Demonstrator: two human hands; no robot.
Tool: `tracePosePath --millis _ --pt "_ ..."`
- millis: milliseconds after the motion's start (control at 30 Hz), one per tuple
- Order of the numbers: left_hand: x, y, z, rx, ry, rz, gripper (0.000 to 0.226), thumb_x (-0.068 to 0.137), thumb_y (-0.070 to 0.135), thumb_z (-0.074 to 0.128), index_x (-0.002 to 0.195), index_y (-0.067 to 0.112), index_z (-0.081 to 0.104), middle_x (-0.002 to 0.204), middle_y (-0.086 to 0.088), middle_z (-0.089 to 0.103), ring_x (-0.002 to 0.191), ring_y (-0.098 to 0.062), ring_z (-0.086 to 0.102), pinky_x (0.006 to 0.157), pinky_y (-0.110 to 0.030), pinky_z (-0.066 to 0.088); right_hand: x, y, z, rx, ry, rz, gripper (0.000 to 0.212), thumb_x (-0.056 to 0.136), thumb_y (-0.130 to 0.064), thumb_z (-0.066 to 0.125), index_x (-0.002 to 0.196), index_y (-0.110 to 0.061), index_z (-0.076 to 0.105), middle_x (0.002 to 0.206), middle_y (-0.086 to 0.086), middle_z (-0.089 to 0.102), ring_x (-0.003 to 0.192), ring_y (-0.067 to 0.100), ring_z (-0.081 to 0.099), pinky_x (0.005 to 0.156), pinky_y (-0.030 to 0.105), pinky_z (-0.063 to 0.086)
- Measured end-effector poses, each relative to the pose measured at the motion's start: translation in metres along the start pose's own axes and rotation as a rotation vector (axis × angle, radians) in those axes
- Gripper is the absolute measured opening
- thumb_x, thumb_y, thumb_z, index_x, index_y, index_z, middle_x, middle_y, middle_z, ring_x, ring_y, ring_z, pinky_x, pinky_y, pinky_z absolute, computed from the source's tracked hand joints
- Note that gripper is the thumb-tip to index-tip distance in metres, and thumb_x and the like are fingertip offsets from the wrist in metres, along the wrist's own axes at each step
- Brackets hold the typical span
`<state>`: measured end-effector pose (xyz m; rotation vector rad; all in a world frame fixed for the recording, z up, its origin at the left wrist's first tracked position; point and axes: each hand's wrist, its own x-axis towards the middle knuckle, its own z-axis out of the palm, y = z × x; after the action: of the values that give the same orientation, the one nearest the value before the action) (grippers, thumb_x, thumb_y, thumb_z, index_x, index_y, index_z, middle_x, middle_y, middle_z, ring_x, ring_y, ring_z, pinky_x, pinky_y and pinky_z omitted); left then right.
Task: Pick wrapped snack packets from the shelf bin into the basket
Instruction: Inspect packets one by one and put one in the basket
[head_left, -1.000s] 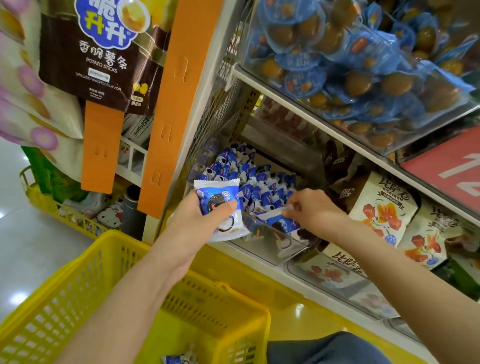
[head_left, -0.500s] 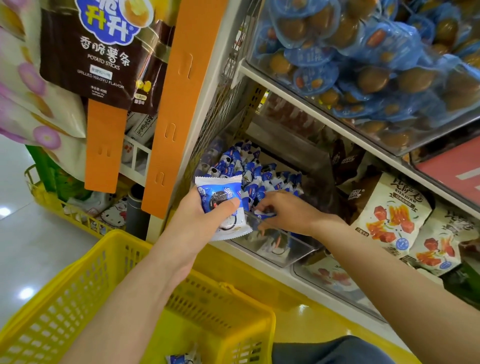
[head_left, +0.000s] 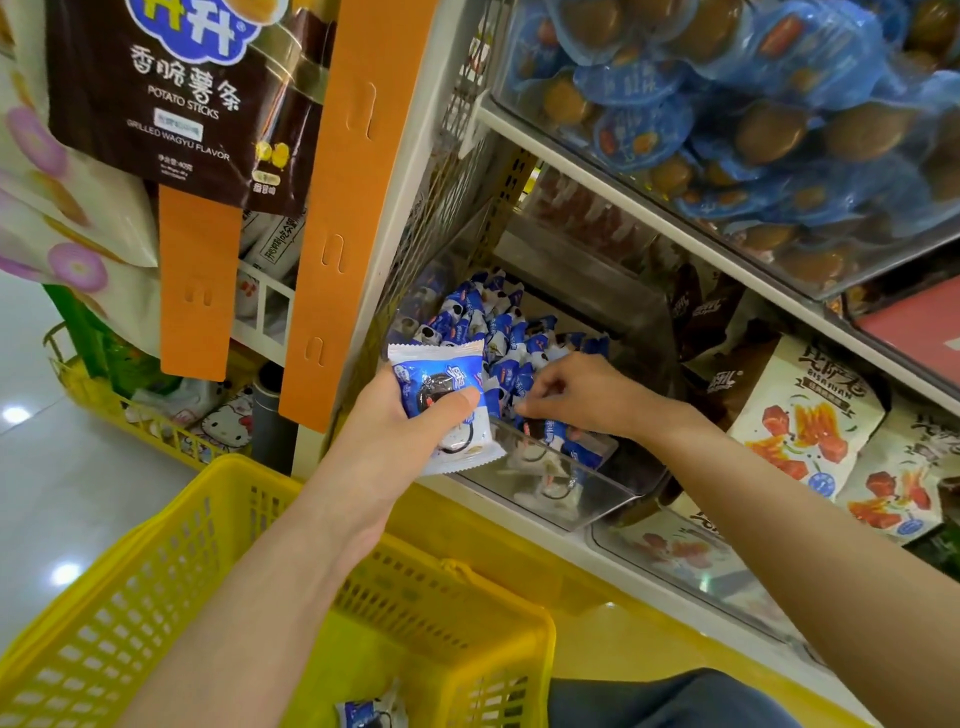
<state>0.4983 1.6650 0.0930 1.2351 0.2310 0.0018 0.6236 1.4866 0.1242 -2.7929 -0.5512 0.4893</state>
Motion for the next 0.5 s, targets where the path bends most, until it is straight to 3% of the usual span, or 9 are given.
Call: tracePosePath --millis 67,200,267,367,500 --pt "0.002 -0.001 0.000 -0.003 -0.005 0.006 0.035 0.082 0.021 0.066 0.115 0.023 0.057 0.096 0.006 0.071 0.072 0.002 0.067 0.053 -0.011 0.048 0.001 -0.002 0.005 0.031 0.003 -0.001 0.029 0.084 -0.035 0.066 0.085 -0.007 0.069 0.076 0.006 0.067 0.052 0.011 0.062 0.044 0.010 0.044" --pt "0.003 -0.003 0.000 -0.017 -0.019 0.005 0.032 0.082 0.018 0.066 0.112 0.026 0.058 0.094 0.008 0.072 0.078 -0.003 0.069 0.058 -0.015 0.051 0.000 -0.004 0.006 0.114 -0.175 -0.043 0.022 0.083 -0.021 0.068 0.103 -0.010 0.068 0.087 -0.014 0.063 0.072 0.005 0.065 0.058 0.008 0.050" --pt "0.004 -0.003 0.001 -0.015 -0.021 0.001 0.032 0.082 0.019 0.066 0.113 0.025 0.057 0.096 0.007 0.072 0.079 -0.004 0.069 0.059 -0.016 0.052 0.000 0.000 0.005 0.215 -0.177 -0.016 0.022 0.082 -0.014 0.069 0.103 -0.009 0.065 0.094 -0.006 0.064 0.073 0.003 0.065 0.061 0.010 0.052" --pt "0.005 -0.003 0.003 -0.013 -0.021 0.004 0.032 0.083 0.018 0.065 0.112 0.025 0.057 0.099 0.006 0.071 0.081 -0.003 0.069 0.062 -0.017 0.052 -0.001 0.004 0.009 0.320 -0.025 0.033 0.020 0.080 -0.015 0.071 0.094 -0.002 0.067 0.091 0.015 0.068 0.058 0.005 0.065 0.054 0.013 0.052" --pt "0.006 -0.004 0.004 0.007 -0.027 0.006 0.034 0.083 0.019 0.065 0.115 0.027 0.057 0.101 0.007 0.070 0.084 -0.004 0.068 0.065 -0.018 0.051 0.004 0.001 0.021 0.253 0.050 -0.005 0.019 0.078 -0.021 0.073 0.089 -0.005 0.071 0.091 0.017 0.069 0.063 0.017 0.069 0.056 0.022 0.057"
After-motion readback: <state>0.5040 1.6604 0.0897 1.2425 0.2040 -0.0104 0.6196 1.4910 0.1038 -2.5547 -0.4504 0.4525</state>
